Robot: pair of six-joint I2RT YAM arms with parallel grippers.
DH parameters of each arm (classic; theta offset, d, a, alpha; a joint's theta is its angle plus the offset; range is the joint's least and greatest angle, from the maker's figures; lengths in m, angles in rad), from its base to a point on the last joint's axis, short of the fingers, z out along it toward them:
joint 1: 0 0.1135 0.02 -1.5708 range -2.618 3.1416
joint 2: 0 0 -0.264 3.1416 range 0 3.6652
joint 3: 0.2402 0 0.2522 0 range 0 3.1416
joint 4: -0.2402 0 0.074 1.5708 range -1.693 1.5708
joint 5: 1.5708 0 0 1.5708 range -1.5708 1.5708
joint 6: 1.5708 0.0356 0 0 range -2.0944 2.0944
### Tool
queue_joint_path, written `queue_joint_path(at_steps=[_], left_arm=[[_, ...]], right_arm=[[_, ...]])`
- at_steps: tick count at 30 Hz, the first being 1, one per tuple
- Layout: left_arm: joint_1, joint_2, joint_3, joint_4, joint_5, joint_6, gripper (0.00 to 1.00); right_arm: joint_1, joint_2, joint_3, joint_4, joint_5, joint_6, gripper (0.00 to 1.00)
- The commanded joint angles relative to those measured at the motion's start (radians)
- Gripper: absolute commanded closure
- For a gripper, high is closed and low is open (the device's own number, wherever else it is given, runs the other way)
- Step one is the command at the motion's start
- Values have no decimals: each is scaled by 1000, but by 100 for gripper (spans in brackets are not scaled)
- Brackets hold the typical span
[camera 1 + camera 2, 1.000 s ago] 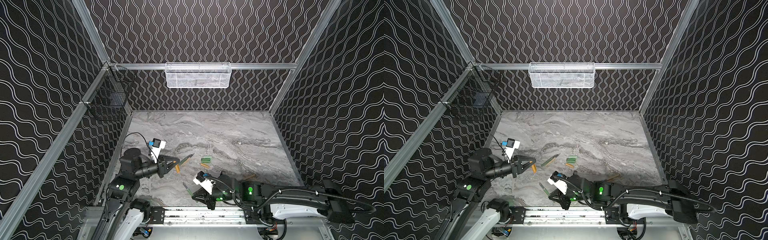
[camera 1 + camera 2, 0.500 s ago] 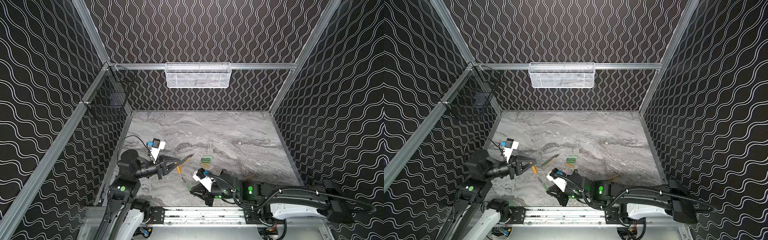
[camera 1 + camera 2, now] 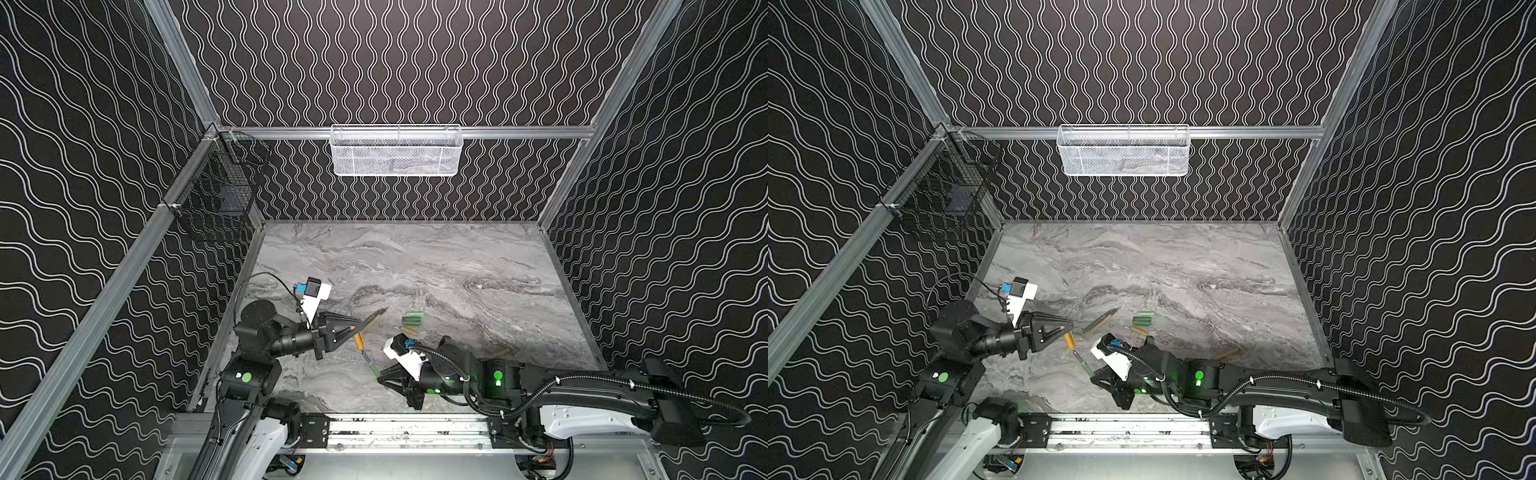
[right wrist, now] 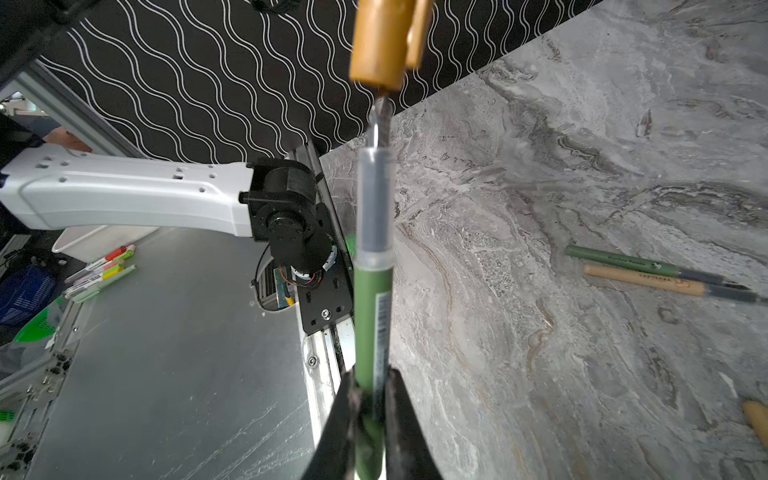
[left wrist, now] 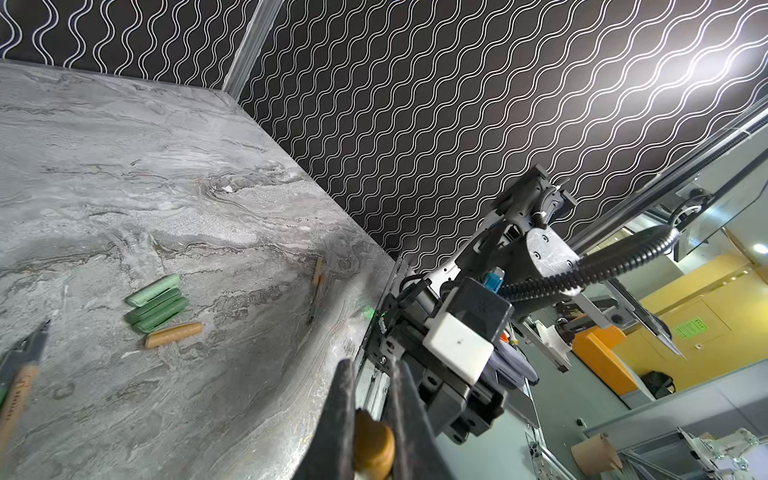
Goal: Insert the pens into the pen caps
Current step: 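Push the green pen tip up into the tan cap held by the left gripper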
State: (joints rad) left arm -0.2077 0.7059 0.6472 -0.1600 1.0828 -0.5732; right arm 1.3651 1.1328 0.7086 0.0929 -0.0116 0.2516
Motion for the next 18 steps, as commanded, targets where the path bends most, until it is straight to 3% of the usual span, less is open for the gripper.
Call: queue_joint_path(at_steps=[1,18], left_arm=[[2,4,-2,41,13,-5,100],[-1,17,-10,64,16,-19,100]], right_arm=[[-3,-7,2,49,12,-9,98],[-14,35,61,90,20,-58,98]])
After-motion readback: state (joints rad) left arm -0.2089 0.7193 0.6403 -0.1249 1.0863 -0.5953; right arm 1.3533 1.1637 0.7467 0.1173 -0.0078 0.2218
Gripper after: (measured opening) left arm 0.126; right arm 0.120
